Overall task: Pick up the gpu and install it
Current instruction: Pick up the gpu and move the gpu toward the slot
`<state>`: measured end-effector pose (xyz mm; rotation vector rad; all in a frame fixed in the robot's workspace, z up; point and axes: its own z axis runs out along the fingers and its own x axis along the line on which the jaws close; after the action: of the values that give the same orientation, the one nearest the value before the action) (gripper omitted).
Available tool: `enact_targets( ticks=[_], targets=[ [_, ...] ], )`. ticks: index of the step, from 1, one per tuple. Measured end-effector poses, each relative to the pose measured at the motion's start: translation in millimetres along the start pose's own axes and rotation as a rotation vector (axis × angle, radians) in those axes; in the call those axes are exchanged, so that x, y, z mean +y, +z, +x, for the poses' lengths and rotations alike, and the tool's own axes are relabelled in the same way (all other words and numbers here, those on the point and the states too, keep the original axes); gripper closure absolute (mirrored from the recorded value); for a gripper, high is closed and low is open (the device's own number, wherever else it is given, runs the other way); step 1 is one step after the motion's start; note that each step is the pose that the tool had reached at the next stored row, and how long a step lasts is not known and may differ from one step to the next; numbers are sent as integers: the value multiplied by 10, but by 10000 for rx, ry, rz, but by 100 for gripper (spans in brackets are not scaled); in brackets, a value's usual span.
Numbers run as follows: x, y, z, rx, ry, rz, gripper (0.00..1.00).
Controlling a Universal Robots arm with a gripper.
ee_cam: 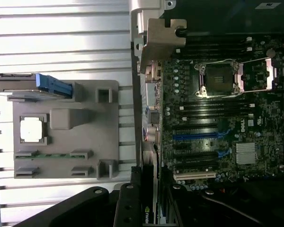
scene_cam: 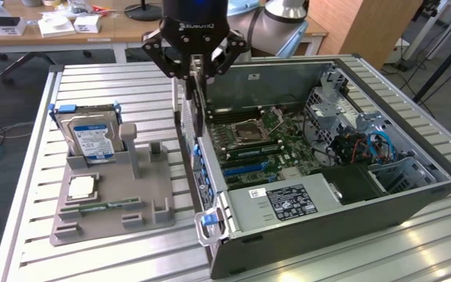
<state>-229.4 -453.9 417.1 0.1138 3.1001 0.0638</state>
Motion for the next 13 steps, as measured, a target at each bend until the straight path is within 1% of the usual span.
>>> enact_targets(
  ticks=[13],
  targets=[
    [42,23,-576,1,0,1,74]
  ],
)
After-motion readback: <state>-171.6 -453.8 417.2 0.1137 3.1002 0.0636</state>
